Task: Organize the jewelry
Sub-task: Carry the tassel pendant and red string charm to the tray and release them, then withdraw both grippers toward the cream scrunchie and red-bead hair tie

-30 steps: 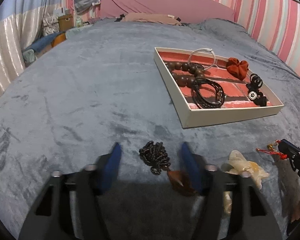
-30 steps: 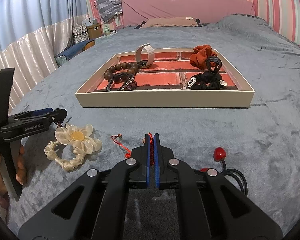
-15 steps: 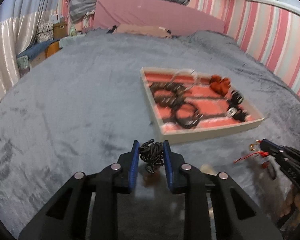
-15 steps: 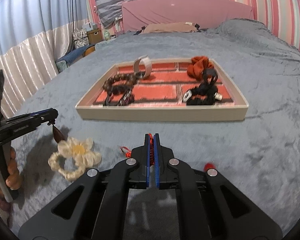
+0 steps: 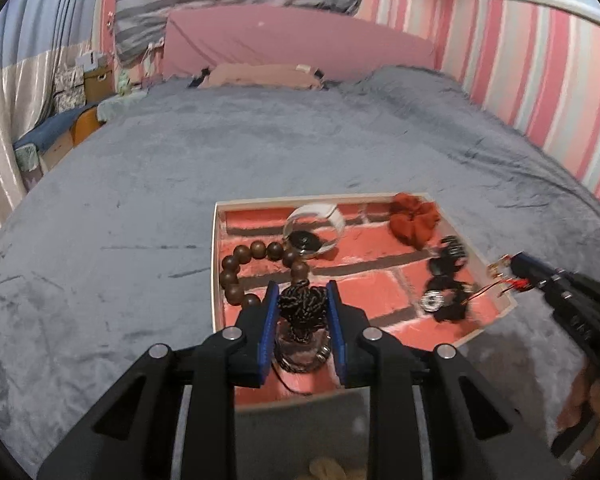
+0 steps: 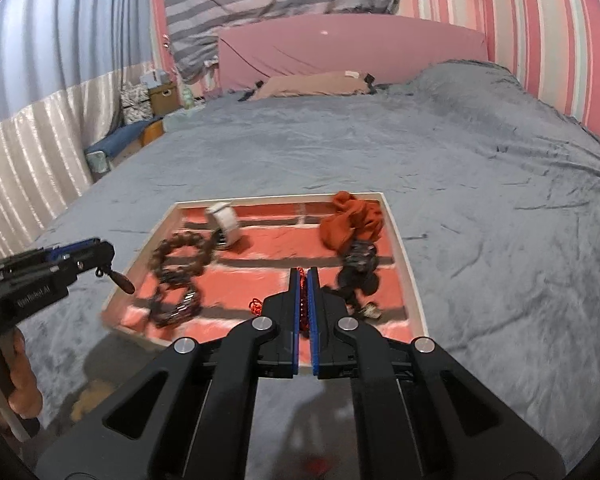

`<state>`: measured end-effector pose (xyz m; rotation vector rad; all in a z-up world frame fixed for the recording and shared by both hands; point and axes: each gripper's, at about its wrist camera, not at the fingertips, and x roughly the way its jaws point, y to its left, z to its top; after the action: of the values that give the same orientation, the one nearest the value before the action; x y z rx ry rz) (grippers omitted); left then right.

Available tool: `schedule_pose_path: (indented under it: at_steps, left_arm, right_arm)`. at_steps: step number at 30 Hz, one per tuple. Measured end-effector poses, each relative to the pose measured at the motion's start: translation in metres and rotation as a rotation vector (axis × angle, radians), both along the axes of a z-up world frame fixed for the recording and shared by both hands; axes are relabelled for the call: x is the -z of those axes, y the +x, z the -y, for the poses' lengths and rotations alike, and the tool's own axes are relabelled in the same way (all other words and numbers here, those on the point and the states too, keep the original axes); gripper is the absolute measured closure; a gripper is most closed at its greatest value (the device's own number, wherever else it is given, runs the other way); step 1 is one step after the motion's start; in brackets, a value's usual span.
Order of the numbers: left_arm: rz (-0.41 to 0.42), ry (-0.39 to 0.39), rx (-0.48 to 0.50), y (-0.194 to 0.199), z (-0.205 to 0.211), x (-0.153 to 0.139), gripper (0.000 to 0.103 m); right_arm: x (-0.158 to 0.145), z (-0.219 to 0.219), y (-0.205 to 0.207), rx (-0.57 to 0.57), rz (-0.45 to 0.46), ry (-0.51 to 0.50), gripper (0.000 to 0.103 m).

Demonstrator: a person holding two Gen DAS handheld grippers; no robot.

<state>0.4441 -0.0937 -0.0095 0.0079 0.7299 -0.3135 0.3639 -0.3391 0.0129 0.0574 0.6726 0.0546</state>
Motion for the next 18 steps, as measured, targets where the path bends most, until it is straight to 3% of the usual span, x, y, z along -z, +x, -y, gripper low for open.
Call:
schedule_pose_path:
  at_steps: [9,11,13,14,15,17,18]
  left_arm:
    - [-0.100,0.038,-0.016,0.027,0.004,0.046,0.076]
    - [-0.114,0.040,-0.011,0.028,0.004,0.048,0.066]
    - [-0.103,0.059,-0.023,0.026,0.004,0.047,0.048]
    - [-0.102,0.058,-0.022,0.025,0.003,0.046,0.043]
    - [-0.095,0.052,-0.022,0.023,0.002,0.043,0.036]
    - [-0.085,0.023,-0.024,0.017,-0.003,0.035,0.030]
    - [-0.083,0.009,-0.023,0.015,-0.005,0.030,0.025]
  right_arm:
    - [0.063,0.021,0.028,0.028,-0.161,0.000,0.097]
    - [0.072,0.023,0.029,0.027,-0.190,0.007,0.097]
    - [0.073,0.022,0.029,0.027,-0.195,0.002,0.093]
    - [0.072,0.021,0.028,0.028,-0.197,0.001,0.078]
    - [0.069,0.021,0.027,0.028,-0.195,0.006,0.049]
    - [0.057,0.022,0.019,0.033,-0.150,0.012,0.020]
    - [0.050,0.023,0.014,0.041,-0.121,0.009,0.013]
